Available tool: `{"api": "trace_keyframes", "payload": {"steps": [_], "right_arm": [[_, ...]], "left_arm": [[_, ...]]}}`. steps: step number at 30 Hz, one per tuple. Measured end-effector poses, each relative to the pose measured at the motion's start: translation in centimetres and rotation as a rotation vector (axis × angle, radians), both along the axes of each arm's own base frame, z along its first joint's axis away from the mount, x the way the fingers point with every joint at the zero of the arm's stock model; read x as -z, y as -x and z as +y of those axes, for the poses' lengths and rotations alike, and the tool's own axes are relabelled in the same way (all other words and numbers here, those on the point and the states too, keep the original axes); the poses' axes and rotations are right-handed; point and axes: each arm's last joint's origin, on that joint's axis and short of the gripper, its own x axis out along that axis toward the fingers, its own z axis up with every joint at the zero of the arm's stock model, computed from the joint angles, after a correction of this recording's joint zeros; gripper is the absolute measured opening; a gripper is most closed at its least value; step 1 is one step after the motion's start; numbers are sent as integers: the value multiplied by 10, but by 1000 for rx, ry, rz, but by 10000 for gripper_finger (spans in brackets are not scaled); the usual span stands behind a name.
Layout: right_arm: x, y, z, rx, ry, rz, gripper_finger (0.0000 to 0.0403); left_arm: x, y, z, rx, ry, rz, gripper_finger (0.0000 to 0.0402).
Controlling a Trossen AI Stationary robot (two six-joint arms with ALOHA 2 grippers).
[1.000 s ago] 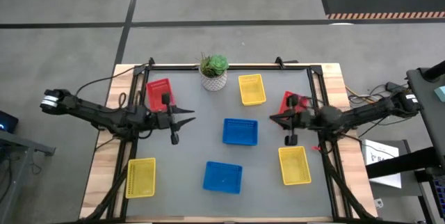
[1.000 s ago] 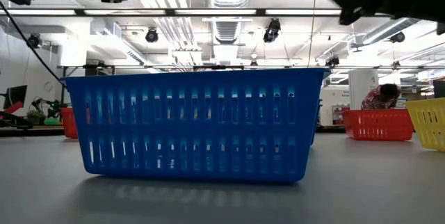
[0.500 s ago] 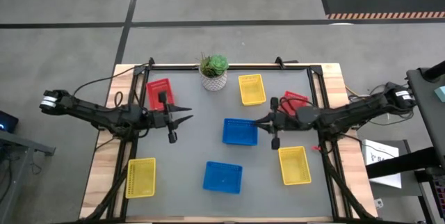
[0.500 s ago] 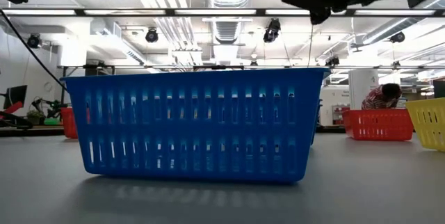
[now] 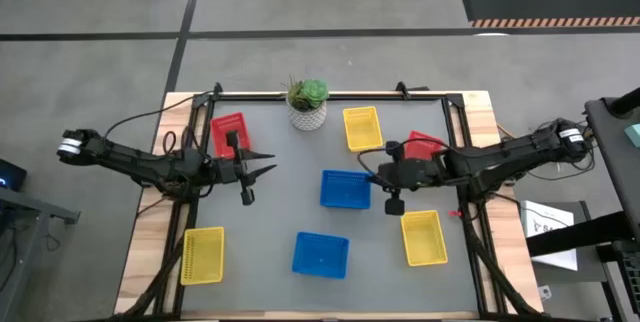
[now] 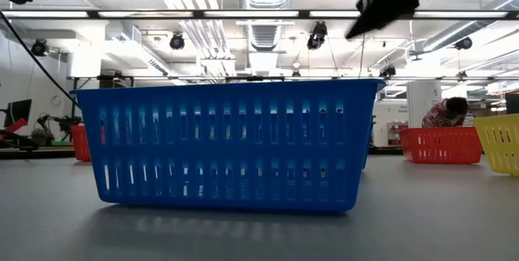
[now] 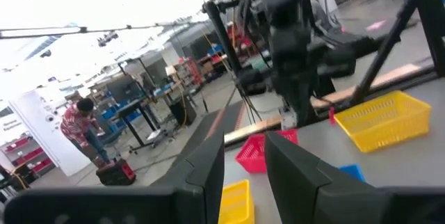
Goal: Stack baskets by color
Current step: Stack the top yellow basket on the bottom right yellow basket
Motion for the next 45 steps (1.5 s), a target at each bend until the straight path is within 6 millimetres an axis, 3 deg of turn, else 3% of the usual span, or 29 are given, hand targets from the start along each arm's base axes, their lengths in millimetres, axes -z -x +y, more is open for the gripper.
{"api": "trace_keyframes", "payload": {"steps": [6,13,19,26,32,39,45], "right_arm": [[4,-6,-33,60,3,190,9],[10,-18,-87,100,19,255,16],[25,-26,-126,88,-120,290,80],[59,-42,-147,79,-87,430,168],[75,-59,-158,71,-58,502,201],[87,-71,-169,42,-52,554,176],[95,-74,-171,1,-43,588,80]], "left_arm": [[-8,2,0,0,16,-86,88],[-21,8,2,-12,-4,-209,88],[-21,8,2,-13,-6,-207,88],[-21,7,1,-13,-10,-202,88],[-21,7,1,-14,-11,-202,88],[-21,7,1,-20,-33,-199,88],[-22,8,1,-21,-34,-207,88]]}}
